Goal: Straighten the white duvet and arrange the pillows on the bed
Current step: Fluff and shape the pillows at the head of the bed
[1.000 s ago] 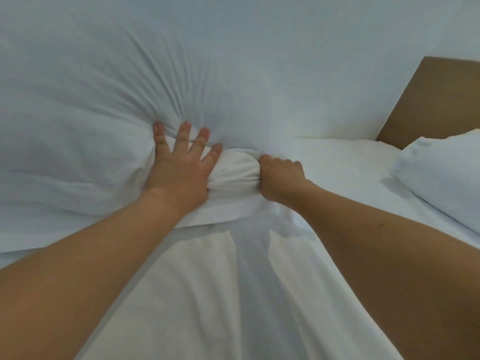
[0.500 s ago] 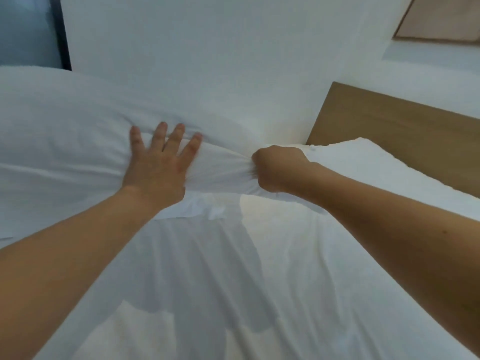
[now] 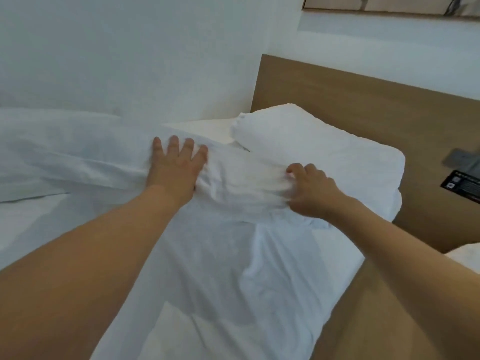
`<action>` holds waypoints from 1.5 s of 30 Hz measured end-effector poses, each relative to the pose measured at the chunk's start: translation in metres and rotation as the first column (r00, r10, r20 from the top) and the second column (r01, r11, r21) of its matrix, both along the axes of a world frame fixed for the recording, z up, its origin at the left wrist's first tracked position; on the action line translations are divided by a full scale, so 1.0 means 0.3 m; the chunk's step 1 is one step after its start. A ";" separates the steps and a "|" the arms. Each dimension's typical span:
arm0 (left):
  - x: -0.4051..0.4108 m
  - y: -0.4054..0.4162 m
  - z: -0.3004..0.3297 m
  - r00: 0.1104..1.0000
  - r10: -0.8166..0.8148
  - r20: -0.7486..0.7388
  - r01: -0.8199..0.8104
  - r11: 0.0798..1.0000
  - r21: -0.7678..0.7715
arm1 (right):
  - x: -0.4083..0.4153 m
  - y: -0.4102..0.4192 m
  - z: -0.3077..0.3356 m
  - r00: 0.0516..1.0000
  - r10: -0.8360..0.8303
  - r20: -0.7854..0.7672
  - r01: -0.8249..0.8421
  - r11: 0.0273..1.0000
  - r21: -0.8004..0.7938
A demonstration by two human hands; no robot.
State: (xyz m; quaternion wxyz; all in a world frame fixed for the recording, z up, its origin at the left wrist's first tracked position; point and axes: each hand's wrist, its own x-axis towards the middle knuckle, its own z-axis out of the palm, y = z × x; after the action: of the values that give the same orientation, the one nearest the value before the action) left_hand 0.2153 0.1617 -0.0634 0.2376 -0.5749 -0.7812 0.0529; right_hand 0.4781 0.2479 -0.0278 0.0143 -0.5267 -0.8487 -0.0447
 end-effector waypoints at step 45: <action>0.730 0.143 1.944 0.947 -0.218 0.238 0.262 0.949 -0.174 | 0.675 -0.027 1.847 0.871 -0.286 -0.400 0.046 0.857 -0.514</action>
State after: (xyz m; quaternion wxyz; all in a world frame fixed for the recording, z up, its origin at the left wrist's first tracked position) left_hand 0.4342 0.2047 0.5198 0.0961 -0.6898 -0.7164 0.0405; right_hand 0.6805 0.2399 0.5264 0.0785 -0.5815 -0.7534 0.2967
